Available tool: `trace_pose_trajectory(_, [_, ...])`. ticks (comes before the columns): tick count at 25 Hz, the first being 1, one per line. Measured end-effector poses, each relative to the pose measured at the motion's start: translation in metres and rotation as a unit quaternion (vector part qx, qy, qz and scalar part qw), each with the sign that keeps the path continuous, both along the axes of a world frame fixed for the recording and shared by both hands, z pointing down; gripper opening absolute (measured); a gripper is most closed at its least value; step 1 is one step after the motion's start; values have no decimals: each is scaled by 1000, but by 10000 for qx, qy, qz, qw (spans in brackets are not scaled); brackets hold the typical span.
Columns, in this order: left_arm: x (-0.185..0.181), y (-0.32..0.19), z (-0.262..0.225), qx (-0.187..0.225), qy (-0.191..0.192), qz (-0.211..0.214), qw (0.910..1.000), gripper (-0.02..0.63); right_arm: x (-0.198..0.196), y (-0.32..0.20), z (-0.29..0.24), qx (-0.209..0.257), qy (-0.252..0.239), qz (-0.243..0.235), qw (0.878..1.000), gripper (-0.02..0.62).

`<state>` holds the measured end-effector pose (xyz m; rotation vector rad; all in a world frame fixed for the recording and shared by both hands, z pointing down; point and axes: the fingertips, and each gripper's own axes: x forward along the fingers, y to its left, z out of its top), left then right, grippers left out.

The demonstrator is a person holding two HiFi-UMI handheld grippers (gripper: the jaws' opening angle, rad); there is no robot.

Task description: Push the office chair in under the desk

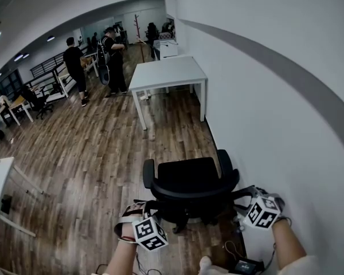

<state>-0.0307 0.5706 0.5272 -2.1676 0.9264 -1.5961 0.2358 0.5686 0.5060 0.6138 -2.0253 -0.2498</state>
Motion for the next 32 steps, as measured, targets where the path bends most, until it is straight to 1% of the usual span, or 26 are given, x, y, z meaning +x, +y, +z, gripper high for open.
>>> trace_pose_trajectory(1, [-2,-2,2,-45,-104,-18,9999,158,3,-2,2,-10,158,-20,9999,186])
trace_pose_trajectory(2, [-2,-3,4,-87,-153,-41,9998,166,6,-3,5,-30,286,-40,9996,186])
trace_pose_trajectory(5, [-3,-4,9,-173,-202,-88,9996,172,12,-6,16,-112,530,-132,9984,204])
trace_pose_trajectory(9, [-10,-7,22,-383,-432,-58,9983,172,19,-13,29,-245,831,-326,9957,222])
trace_pose_trajectory(12, [-15,-9,28,-492,-528,-43,9974,183,25,-18,35,-281,1031,-366,9936,229])
trace_pose_trajectory(20, [-19,-21,44,-691,-721,-99,9950,187,35,-32,57,-407,1448,-437,9877,229])
trace_pose_trajectory(24, [-21,-22,50,-761,-955,-67,9925,187,34,-35,66,-440,1598,-538,9847,229])
trace_pose_trajectory(27, [-22,-23,55,-832,-1037,-26,9911,187,32,-36,68,-502,1654,-611,9830,229])
trace_pose_trajectory(29, [-24,-25,59,-863,-1139,3,9897,187,28,-38,67,-537,1627,-676,9829,229])
trace_pose_trajectory(32, [-29,-28,64,-920,-1291,60,9873,181,27,-40,74,-646,1725,-770,9799,229])
